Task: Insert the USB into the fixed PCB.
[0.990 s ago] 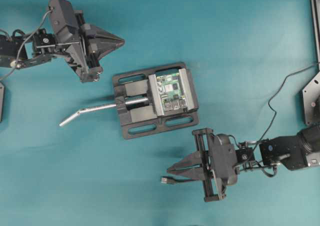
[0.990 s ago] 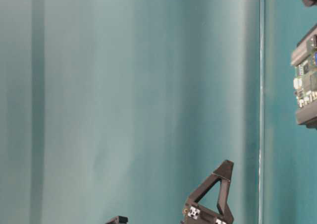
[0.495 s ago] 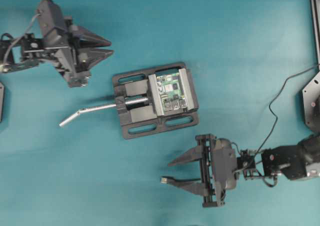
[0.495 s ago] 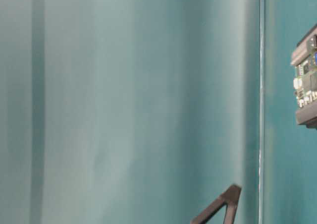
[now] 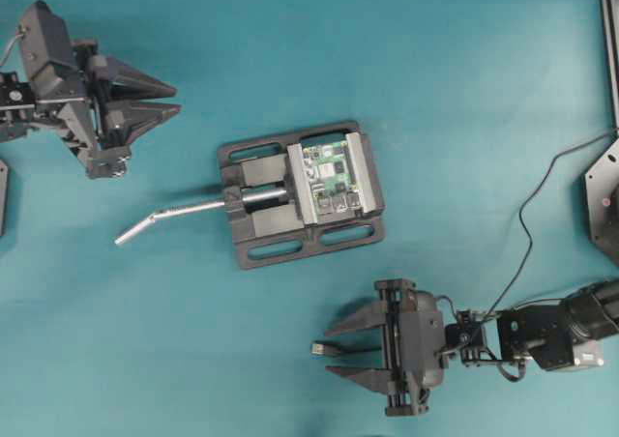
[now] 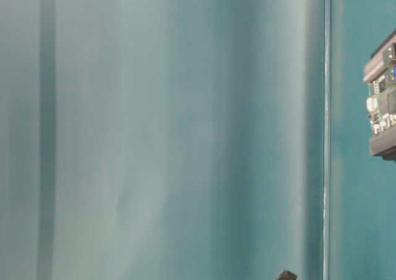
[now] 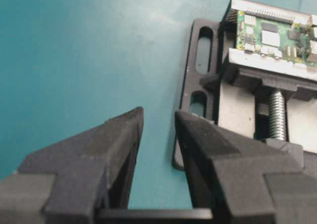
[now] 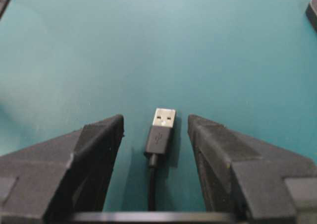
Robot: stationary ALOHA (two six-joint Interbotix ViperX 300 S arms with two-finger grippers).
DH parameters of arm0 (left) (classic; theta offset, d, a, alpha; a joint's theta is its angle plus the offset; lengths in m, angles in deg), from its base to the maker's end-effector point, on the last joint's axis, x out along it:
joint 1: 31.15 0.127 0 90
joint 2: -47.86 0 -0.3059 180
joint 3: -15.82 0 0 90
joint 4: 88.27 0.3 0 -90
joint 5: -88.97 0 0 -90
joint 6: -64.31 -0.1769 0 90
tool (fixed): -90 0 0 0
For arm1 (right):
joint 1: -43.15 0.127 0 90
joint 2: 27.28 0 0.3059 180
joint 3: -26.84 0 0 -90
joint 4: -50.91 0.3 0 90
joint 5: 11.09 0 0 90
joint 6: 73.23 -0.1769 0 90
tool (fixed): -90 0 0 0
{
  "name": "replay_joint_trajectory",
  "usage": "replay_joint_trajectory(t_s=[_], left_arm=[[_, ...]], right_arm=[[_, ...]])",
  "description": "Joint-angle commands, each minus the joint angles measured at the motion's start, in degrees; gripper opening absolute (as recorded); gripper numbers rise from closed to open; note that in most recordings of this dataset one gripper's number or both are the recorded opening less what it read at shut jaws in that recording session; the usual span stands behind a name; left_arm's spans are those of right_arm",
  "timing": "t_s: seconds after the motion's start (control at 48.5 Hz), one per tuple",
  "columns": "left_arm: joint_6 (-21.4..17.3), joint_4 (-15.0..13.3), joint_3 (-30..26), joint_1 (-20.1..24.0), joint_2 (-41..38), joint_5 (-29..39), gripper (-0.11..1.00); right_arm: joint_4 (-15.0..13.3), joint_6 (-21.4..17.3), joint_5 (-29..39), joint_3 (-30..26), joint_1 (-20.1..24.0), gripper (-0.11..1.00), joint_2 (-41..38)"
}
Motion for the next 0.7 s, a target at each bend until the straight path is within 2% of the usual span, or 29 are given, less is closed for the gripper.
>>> replay_joint_trajectory(t_s=[0.0, 0.248, 0.516, 0.681], left_arm=[[0.35, 0.09, -0.18, -0.09, 1.14, -0.09, 0.35], [0.18, 0.09, 1.23, -0.09, 1.41, -0.09, 0.35], [-0.09, 0.09, 2.29, 0.00, 1.49, -0.09, 0.35], [-0.09, 0.18, 4.04, 0.00, 2.37, -0.09, 0.35]], right_arm=[[1.05, 0.70, -0.53, -0.70, 0.70, 0.60, 0.79], [4.13, 4.92, -0.35, -0.88, 1.41, 0.60, 0.26], [4.39, 5.71, 1.41, -0.88, 2.02, 0.59, -0.09], [4.48, 6.77, 1.49, -0.62, 2.46, 0.51, -0.26]])
